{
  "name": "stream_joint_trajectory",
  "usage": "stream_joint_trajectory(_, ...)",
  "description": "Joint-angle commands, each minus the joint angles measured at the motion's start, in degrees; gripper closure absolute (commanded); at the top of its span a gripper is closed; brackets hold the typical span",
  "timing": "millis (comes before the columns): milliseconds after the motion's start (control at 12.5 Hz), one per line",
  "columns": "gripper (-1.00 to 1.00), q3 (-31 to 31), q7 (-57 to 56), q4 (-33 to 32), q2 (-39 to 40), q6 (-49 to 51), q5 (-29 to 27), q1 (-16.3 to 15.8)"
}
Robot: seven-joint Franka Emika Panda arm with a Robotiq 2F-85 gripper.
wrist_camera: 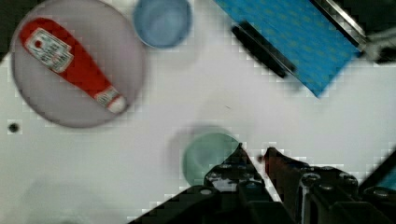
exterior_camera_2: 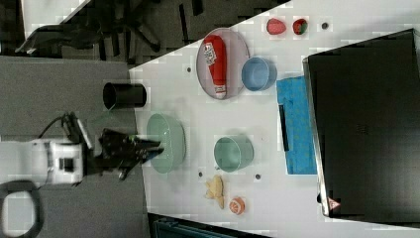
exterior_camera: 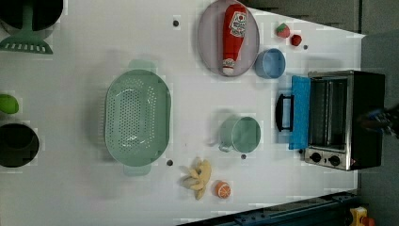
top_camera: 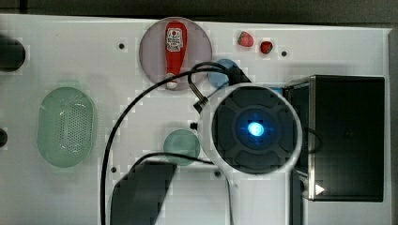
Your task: Flap open oven.
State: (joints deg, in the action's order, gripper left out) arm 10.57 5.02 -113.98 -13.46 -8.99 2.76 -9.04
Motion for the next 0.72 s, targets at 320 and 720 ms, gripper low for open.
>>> stream_joint_trajectory(320, 0.65, -0.22, 3.36, 3.28, -0.14, 4.84, -0.14, -0.02)
stream_joint_trajectory(720, 0.65, -0.36, 3.36, 3.20, 0.82, 4.83, -0.14, -0.03)
